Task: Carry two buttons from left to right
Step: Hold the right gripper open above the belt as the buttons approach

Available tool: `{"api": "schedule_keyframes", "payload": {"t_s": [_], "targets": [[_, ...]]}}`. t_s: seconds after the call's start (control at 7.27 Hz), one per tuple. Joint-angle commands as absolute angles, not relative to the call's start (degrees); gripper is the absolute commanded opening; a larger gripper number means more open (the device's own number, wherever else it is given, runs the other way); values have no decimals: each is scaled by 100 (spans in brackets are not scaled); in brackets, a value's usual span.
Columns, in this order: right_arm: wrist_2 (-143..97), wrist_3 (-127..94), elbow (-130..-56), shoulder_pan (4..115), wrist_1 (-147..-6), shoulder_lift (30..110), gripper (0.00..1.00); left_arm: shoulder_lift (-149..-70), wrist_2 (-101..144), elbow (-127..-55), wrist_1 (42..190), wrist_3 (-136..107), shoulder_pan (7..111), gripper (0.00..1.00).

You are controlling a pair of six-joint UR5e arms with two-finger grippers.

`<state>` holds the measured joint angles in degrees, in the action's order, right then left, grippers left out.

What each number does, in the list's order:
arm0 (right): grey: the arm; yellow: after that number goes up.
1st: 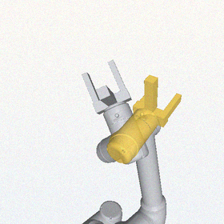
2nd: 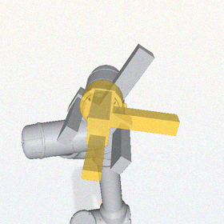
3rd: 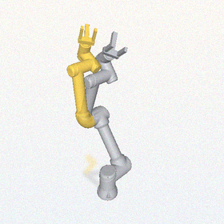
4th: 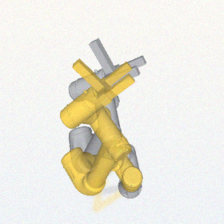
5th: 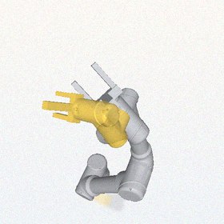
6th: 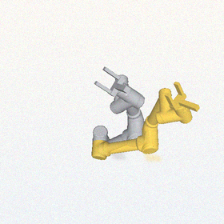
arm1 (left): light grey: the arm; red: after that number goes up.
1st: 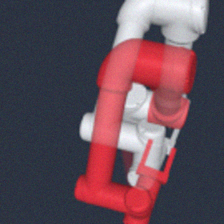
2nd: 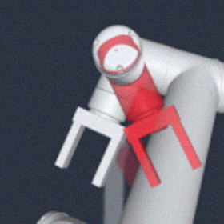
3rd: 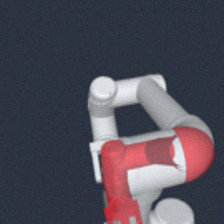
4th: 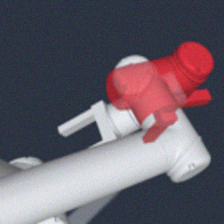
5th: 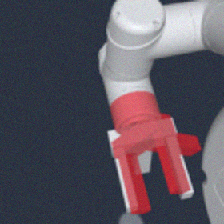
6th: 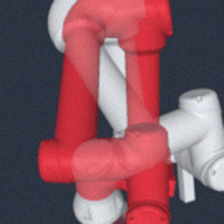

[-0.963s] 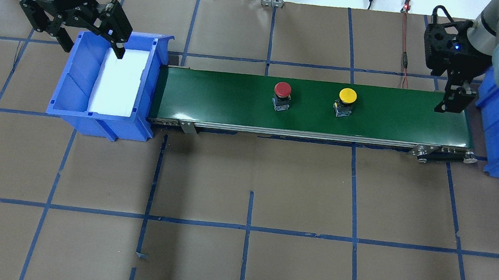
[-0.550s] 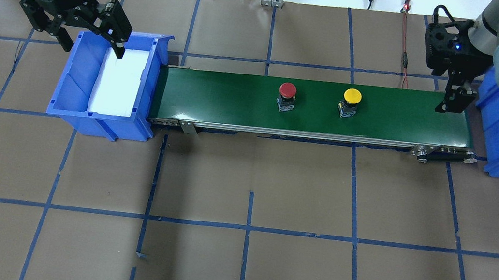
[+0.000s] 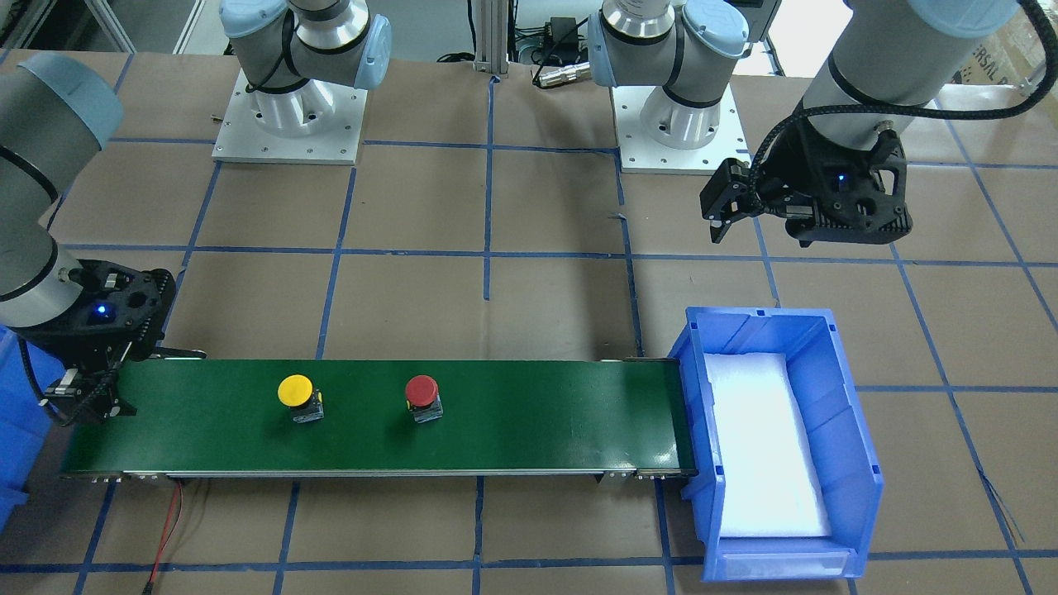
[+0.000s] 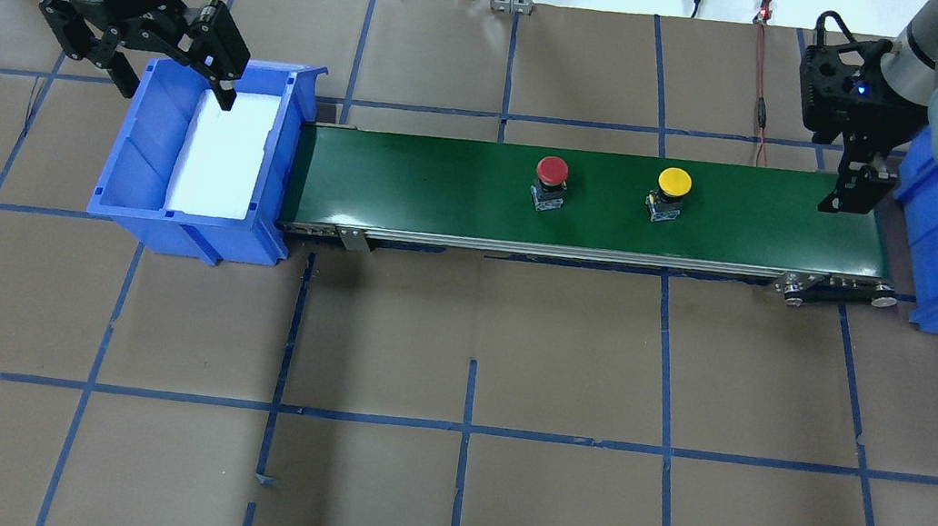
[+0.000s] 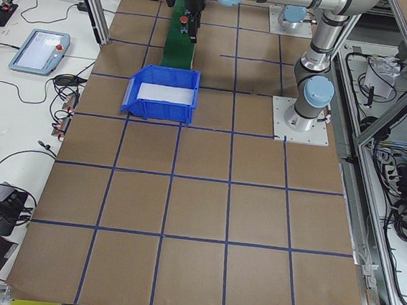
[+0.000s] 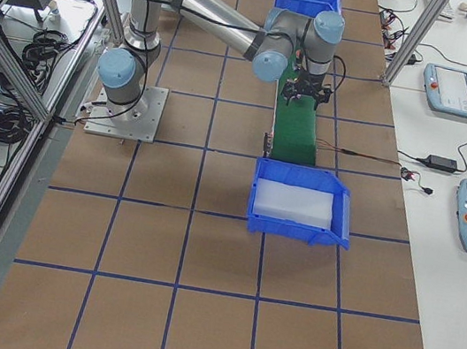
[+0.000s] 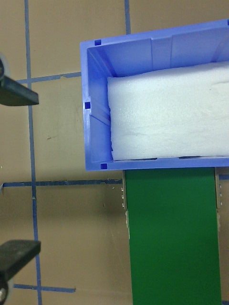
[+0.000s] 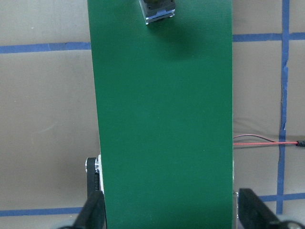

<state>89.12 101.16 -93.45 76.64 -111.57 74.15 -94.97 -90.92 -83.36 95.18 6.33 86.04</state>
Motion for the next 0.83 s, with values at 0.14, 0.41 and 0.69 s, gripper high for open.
{"api": "schedule_keyframes", "payload": {"t_s": [0.14,0.41,0.69], "targets": [[8912,10116,-9343,7673,-11162,7418,100,-9483,-9097,-8341,9519,633,8604,100],[8912,10107,-9334,7682,-11162,7392,100,-9483,-9097,-8341,9510,633,8604,100],[8921,10116,-9360,7673,-11162,7374,100,-9501,-9097,-8341,9519,607,8604,100]]}}
